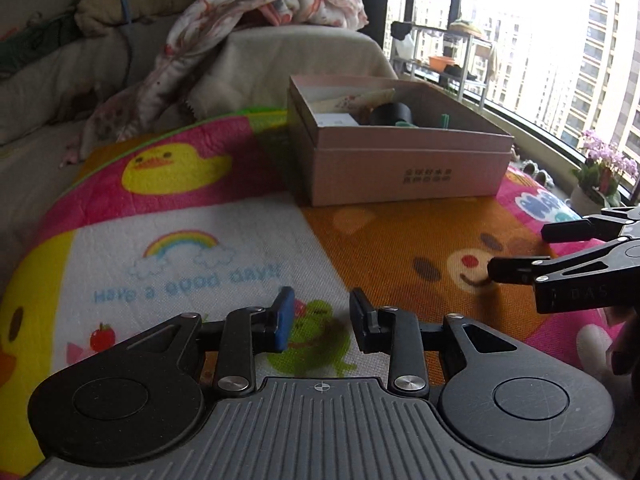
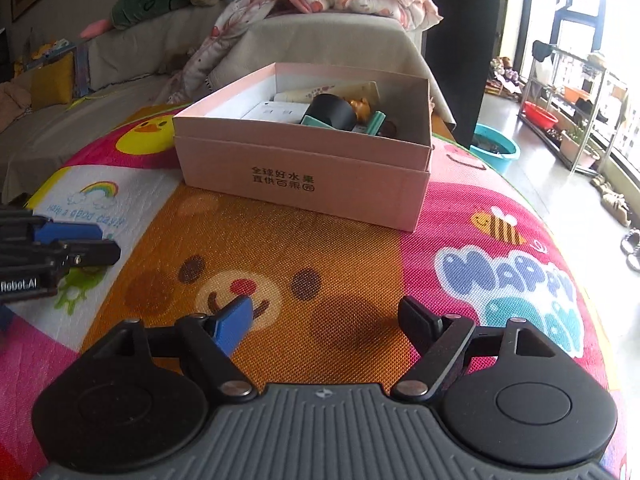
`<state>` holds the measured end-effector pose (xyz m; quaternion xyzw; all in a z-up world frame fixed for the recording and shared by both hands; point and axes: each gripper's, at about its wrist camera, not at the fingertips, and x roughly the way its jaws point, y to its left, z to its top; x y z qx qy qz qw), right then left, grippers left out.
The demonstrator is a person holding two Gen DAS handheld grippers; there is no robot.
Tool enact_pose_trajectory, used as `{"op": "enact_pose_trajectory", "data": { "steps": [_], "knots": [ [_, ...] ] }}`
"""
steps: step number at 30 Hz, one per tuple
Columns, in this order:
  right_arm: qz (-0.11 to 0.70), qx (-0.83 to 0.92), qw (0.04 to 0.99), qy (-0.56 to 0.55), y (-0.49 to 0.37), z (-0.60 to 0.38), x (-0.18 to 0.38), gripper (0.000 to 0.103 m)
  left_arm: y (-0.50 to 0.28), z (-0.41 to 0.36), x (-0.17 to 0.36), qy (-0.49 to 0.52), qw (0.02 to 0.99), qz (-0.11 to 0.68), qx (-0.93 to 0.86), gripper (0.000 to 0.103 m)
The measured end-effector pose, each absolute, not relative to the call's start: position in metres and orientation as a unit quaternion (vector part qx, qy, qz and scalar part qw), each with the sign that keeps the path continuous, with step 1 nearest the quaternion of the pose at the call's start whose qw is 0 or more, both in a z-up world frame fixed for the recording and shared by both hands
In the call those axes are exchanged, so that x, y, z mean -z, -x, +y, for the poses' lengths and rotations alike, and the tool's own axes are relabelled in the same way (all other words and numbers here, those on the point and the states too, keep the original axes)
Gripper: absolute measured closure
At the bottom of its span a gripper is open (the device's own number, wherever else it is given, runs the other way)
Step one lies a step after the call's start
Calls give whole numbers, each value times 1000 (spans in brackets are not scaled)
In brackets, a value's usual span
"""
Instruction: Organize rigid objects
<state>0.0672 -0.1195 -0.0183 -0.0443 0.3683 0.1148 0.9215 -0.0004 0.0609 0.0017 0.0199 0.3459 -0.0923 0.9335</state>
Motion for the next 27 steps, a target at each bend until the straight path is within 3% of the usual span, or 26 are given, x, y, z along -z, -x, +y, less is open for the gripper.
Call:
{"op": "enact_pose_trajectory", "data": {
  "steps": [3, 6, 8, 10, 16, 27],
  "knots": [
    [371, -88, 924, 27, -68, -123, 22, 5, 0, 53, 0, -23, 936, 340, 87, 66],
    [372, -82, 924, 15, -70, -128, 23, 2, -4, 48, 1, -7, 937, 337, 88, 60],
    [372, -77, 925, 12, -70, -129, 23, 0, -5, 43, 2, -5, 938, 335, 95, 41],
    [372, -77, 925, 12, -70, -129, 24, 0, -4, 35, 4, -17, 937, 332, 105, 30],
    [354, -81, 932, 9, -66, -132, 27, 0, -3, 34, 6, 25, 943, 321, 85, 27],
    [341, -60, 938, -3, -66, -132, 29, 0, -9, 15, 6, 3, 946, 323, 21, 26]
  ]
}}
